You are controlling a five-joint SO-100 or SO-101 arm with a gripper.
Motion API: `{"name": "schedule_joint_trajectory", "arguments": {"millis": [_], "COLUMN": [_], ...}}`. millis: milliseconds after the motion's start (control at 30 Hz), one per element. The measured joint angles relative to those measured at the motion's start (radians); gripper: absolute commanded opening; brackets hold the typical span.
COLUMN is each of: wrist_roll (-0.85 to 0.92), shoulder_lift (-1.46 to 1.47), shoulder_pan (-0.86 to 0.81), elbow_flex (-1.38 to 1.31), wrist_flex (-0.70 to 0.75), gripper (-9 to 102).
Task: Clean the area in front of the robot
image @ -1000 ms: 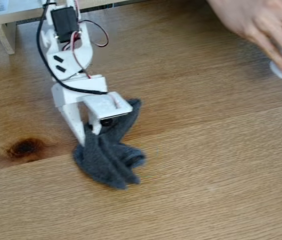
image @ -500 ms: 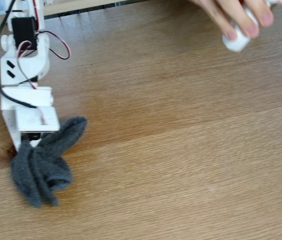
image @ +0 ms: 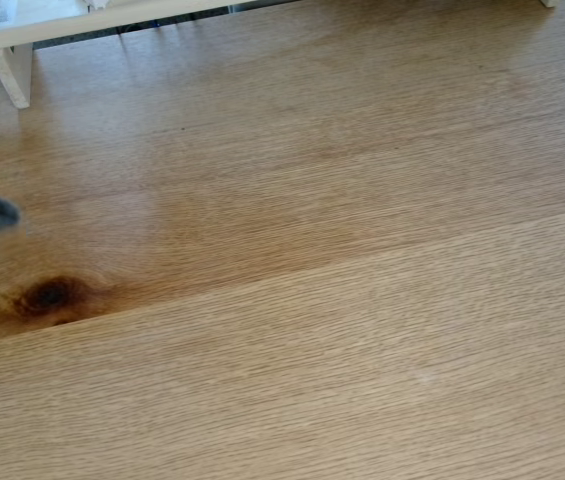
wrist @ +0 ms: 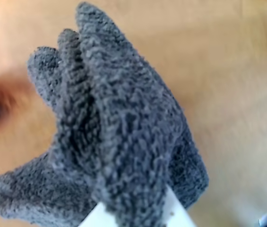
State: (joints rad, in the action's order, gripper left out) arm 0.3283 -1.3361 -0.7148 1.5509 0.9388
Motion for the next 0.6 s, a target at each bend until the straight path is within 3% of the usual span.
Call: {"name": "schedule_joint_trajectory", "arguments": {"millis": [267, 533, 600], "wrist_roll": [0.175, 0.347, 0.367], "shoulder_lift": [-0.054, -0.055, -0.057], "shoulder_pan": [-0.253, -0.35, -0.351], "elbow_flex": [0.003, 0.232, 0.313], "wrist_flex": [0.284, 0.067, 0.002], "gripper": [0, 0, 8]}}
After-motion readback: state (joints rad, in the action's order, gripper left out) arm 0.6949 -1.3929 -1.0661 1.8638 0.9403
